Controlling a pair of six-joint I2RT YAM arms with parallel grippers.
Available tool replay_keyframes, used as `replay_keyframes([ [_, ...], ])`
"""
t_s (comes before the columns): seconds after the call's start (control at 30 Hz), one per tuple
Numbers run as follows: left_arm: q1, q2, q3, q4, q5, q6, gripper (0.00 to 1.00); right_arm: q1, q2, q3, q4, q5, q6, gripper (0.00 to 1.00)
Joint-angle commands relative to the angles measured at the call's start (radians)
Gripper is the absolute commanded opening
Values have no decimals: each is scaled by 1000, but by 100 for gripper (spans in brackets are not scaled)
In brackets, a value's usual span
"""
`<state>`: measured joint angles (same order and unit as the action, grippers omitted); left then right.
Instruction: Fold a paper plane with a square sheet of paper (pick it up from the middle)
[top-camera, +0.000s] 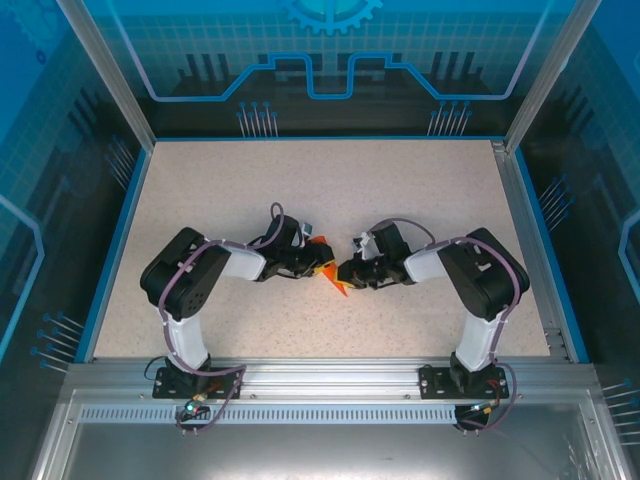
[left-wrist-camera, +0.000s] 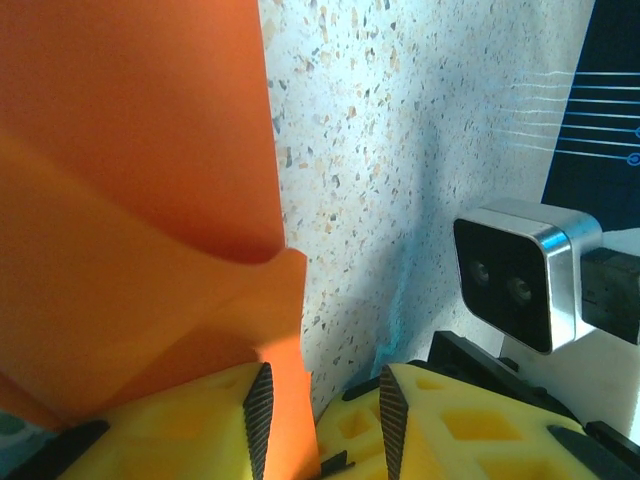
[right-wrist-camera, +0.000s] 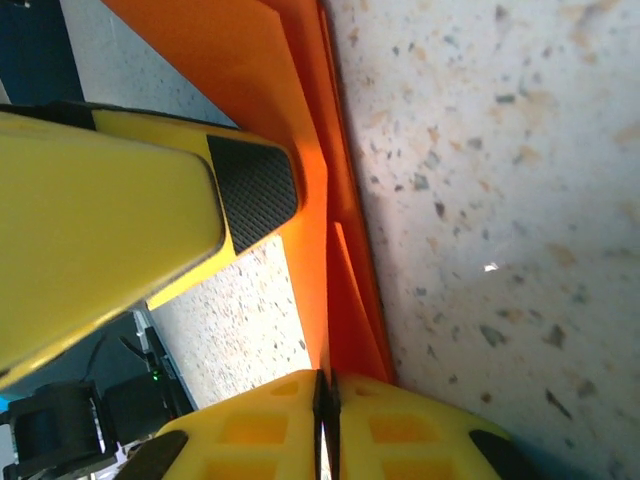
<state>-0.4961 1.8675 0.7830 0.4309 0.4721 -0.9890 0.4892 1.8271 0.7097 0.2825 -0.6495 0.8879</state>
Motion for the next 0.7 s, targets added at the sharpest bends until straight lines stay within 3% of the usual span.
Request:
replay_keyframes([
  [0.0, -3, 42, 7, -77, -26, 21, 37, 5, -15, -6, -185, 52, -43, 14],
  [0.4, -3, 33, 8, -92, -26, 27, 37, 34, -52, 32, -273, 82, -108, 22],
  [0.67, -3, 29, 5, -94, -25, 27, 37, 43, -40, 48, -356, 139, -138, 8],
])
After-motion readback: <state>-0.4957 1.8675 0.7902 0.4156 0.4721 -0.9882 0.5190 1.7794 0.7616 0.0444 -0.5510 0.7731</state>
